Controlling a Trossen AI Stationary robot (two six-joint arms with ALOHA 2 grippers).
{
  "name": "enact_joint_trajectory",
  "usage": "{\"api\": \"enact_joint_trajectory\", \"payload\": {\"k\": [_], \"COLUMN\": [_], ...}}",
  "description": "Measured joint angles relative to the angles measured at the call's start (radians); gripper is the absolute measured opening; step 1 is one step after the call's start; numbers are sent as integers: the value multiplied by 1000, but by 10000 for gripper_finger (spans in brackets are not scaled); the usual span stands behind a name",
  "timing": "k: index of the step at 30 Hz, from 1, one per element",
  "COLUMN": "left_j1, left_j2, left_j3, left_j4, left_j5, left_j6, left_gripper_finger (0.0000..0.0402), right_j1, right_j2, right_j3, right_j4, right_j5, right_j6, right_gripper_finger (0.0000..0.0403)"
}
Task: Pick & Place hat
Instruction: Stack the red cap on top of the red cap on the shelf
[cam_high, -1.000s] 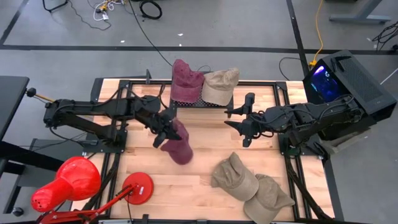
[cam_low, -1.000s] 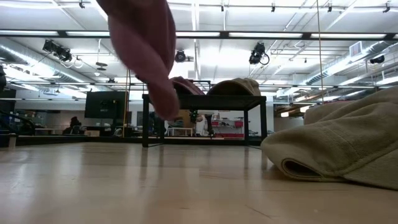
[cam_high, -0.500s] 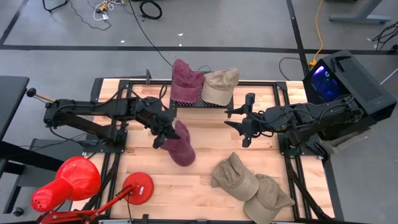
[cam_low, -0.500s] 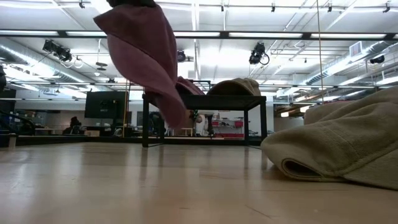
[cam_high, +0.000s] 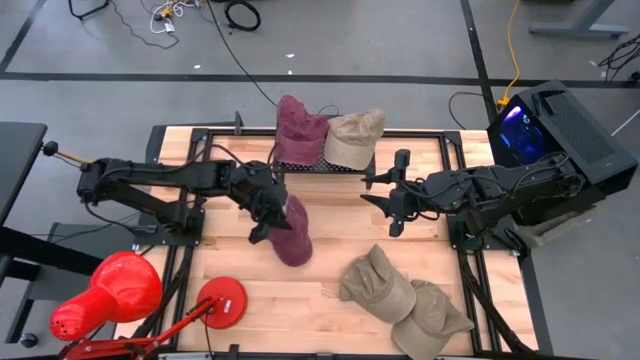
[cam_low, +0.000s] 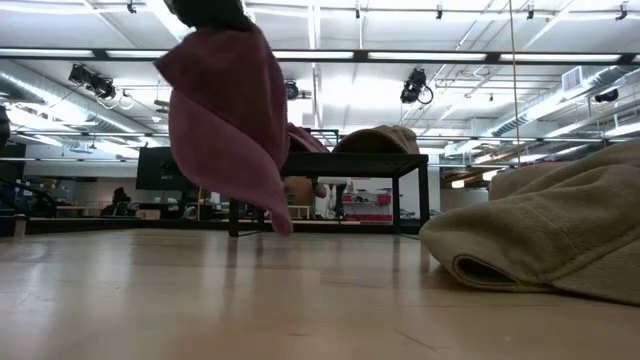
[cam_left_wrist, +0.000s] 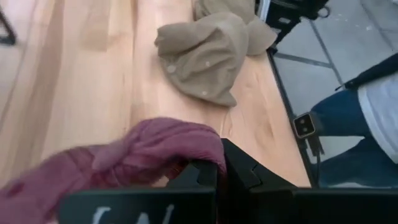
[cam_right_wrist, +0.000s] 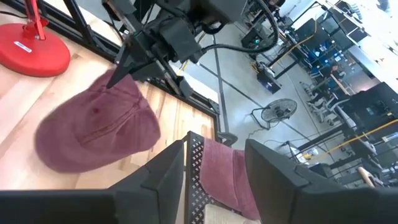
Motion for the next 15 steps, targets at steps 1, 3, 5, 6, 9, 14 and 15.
{"api": "enact_joint_trajectory", "payload": {"k": [1,3,5,6,9,14,15], "left_j1": [0,0,-4,-7,-16,-23,-26], "left_j2": [11,31,51,58,78,90,90], "left_j3": [0,0,0,0,1,-1,-9], "left_j4": [8,17,35,32,22,-23,-22], "left_j5": [12,28,37,33,-19,-44,-44], "left_j6": [0,4,17,22,19,-29,-33], "left_gripper_finger": [4,4,4,4,4,5,5], "right_j1": [0,0,0,0,0,0,0], "right_j2": [0,0,0,0,0,0,0], "right_j3": [0,0,0,0,0,0,0], "right_j4": [0,3,3,3,2,2,3], "right_j5": [0,0,0,0,0,0,0], "right_j6": [0,0,2,8,41,79,78], "right_gripper_finger": [171,171,171,171,171,171,171]}}
